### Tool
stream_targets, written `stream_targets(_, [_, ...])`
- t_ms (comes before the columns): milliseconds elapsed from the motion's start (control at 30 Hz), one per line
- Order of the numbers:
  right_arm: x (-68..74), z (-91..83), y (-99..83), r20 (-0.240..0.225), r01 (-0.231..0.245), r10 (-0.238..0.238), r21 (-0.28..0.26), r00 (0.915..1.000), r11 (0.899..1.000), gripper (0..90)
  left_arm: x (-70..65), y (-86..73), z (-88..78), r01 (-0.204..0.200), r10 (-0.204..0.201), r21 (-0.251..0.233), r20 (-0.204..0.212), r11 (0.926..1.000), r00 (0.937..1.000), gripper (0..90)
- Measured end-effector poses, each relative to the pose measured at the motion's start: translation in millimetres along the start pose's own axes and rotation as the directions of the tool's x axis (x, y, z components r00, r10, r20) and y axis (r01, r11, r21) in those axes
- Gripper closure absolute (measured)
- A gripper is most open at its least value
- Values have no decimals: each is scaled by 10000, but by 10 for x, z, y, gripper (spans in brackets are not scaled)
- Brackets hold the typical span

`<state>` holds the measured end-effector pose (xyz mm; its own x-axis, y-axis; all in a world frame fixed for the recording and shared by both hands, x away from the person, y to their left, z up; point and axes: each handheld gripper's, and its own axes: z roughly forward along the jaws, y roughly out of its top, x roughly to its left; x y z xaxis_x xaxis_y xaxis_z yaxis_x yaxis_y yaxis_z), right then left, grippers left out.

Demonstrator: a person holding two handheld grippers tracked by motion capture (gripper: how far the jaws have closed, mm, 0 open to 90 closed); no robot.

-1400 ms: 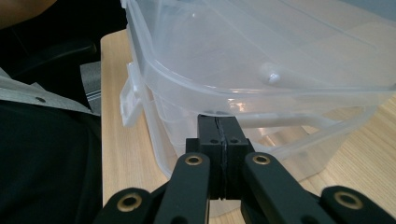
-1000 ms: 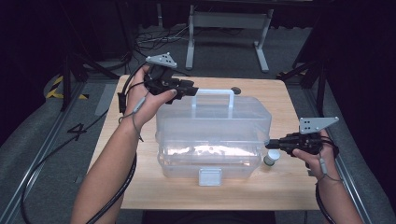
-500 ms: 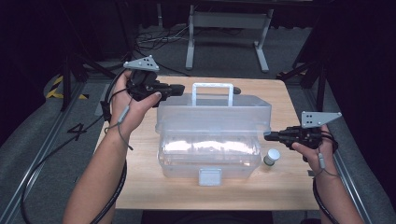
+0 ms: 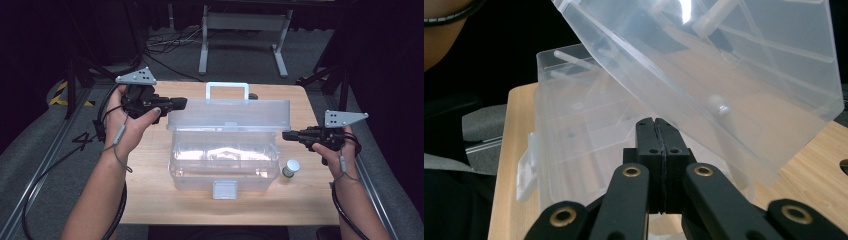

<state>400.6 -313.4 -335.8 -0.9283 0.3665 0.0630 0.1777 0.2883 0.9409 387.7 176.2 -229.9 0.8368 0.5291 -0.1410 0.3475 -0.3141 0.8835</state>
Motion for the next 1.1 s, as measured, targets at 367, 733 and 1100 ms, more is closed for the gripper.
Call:
stream_targets(367, [-67, 23, 78, 486, -67, 91, -477, 9988, 9988, 900, -25, -170, -74, 337, -336, -196, 18, 9992, 9994, 897])
stream_targets(733, [-55, 41, 91, 912, -176, 241, -712, 9955, 9973, 900, 30, -408, -48, 700, -694, -443, 154, 9966, 9975, 897])
stream_targets(1100, [-58, 50, 101, 1058, -191, 279, -832, 9940, 9964, 900, 11, -656, -5, 647, -667, -940, -183, 9935, 9976, 897])
